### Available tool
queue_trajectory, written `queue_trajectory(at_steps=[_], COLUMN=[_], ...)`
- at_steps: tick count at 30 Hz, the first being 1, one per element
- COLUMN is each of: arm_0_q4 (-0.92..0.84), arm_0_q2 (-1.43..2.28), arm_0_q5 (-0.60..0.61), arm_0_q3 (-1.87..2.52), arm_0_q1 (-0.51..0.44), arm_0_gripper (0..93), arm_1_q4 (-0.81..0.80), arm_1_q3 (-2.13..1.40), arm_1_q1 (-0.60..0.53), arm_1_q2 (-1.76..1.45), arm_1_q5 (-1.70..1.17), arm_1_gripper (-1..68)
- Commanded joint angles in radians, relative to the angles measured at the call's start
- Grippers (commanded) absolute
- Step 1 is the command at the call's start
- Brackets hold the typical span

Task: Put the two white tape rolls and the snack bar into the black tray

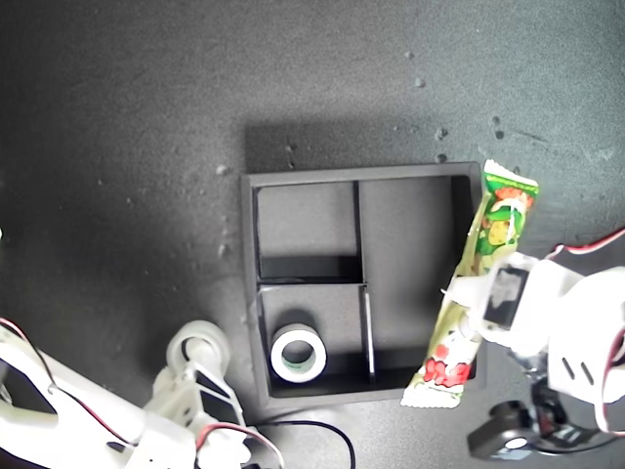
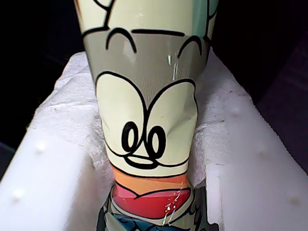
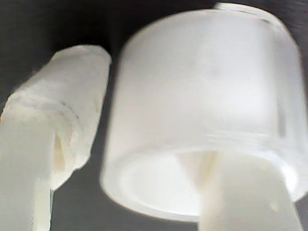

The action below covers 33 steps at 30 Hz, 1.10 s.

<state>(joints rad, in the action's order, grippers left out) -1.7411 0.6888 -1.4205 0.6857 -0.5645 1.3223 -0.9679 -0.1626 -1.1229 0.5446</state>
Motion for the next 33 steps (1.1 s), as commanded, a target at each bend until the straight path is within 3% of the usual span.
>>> queue_trajectory(at_steps=[1,11,16,24,28,33], arm_0_q4=[-0.089,-0.092,-0.092,-0.080,-0.091,-0.091], arm_0_q2=[-0.044,0.568,0.897,0.818,0.635,0.509], arm_0_q5=[-0.014,0.012,0.115,0.430,0.531,0.555], arm_0_q3=[-0.143,0.298,0.459,0.126,-0.120,-0.163], arm_0_q1=[0.005,0.035,0.130,0.336,0.371,0.423], arm_0_gripper=[2.4,0.1,0.1,0.1,0.1,0.1], arm_1_q4=[-0.005,-0.044,-0.052,0.057,0.150,0.307], arm_1_q3=[0.133,0.124,0.117,0.146,0.239,0.439], arm_1_q1=[0.018,0.069,0.058,0.018,0.029,0.034], arm_1_q2=[0.051,0.103,0.107,0.107,0.107,0.107], arm_1_q5=[-0.066,-0.067,-0.072,-0.071,-0.069,-0.060], arm_1_gripper=[-0.4,-0.3,0.2,34.3,35.4,36.8])
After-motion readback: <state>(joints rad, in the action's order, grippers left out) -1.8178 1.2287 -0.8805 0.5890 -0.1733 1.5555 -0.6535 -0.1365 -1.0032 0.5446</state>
